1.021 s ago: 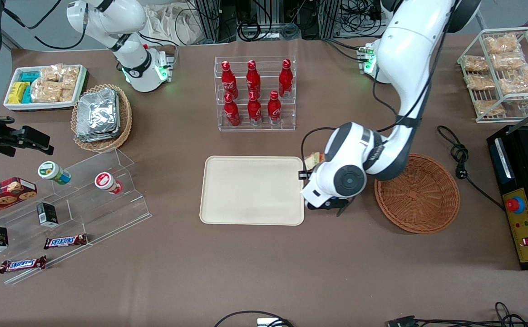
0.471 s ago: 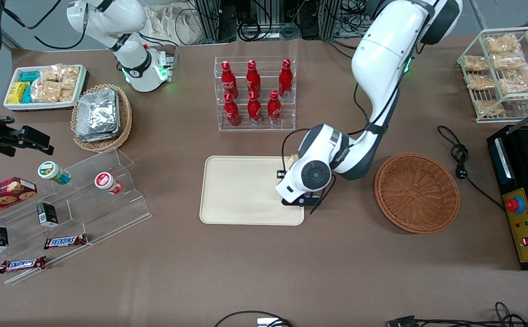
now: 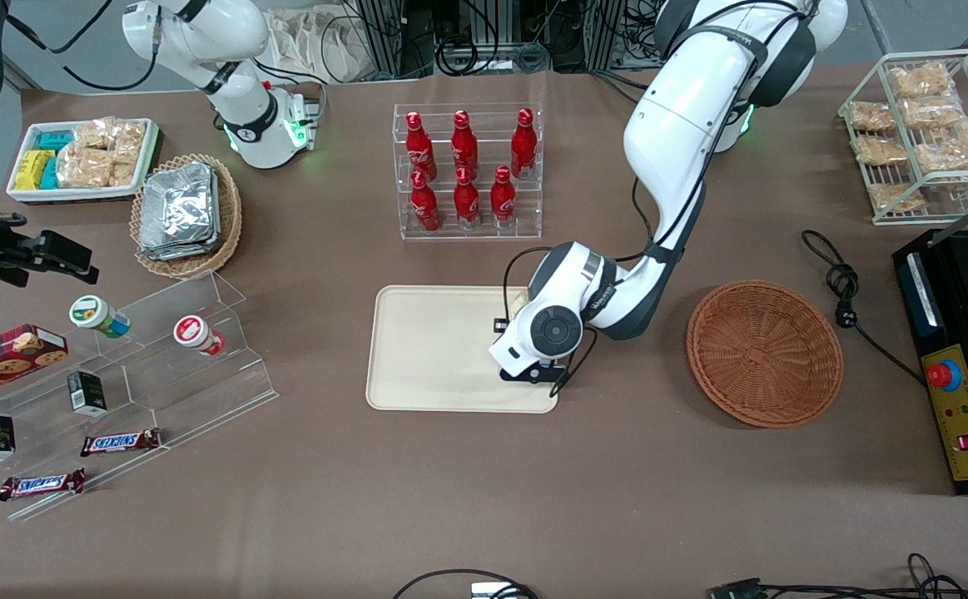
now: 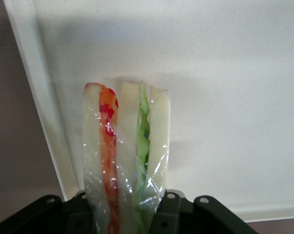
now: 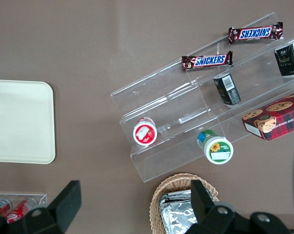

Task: Place sandwich from basket to tray
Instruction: 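Lower the sandwich onto the tray and open the left gripper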

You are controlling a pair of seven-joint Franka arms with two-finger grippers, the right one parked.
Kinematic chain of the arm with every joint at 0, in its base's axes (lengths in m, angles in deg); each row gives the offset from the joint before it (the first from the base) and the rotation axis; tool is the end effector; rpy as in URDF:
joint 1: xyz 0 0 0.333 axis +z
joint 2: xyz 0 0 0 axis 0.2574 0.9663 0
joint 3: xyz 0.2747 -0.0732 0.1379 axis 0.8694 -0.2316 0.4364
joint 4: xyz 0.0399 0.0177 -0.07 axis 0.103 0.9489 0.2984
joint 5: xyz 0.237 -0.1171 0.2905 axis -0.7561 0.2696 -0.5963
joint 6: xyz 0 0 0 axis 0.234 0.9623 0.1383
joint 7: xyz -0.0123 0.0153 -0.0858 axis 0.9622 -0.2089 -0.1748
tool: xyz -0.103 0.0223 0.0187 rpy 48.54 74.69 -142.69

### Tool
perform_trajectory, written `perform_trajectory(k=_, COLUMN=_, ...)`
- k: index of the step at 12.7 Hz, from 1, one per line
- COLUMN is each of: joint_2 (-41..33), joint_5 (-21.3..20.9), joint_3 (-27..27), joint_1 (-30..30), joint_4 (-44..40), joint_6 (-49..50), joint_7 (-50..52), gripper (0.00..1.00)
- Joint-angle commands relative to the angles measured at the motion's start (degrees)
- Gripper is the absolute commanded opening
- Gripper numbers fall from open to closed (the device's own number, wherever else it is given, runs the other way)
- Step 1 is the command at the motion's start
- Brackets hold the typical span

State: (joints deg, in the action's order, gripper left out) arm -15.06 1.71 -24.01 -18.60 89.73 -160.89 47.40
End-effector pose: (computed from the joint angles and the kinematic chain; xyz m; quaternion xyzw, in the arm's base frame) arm 0.5560 -0.4418 0.1894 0.9839 -0.0193 -0.1710 0.0486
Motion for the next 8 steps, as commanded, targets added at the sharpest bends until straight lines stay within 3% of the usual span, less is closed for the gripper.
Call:
perform_trajectory(k=1, joint_2=0.6, joint_5=0.02, joint_3=0.42, joint_1=-0.24, joint_4=-1.89, joint_6=0.58, joint_7=0.04, gripper=0.71)
perform_trajectory(k=2, joint_2=0.33, joint_5=-0.07, joint_3=0.51, joint_1=-0.24, joint_4=-1.89, joint_6=0.5, joint_7=0.13, gripper=1.0)
perform_trajectory(k=6, joint_2=-3.61, joint_5=-0.24, joint_3=0.95, joint_1=1.16, joint_4=-1.98, joint_6=1.72, joint_7=0.22, gripper=1.0)
perform_trajectory(k=8, joint_2=-6.95, joint_5=0.02, joint_3=0.95, joint_1=4.75, joint_4=-1.98, joint_6=4.95, joint_7=-0.04, gripper=1.0)
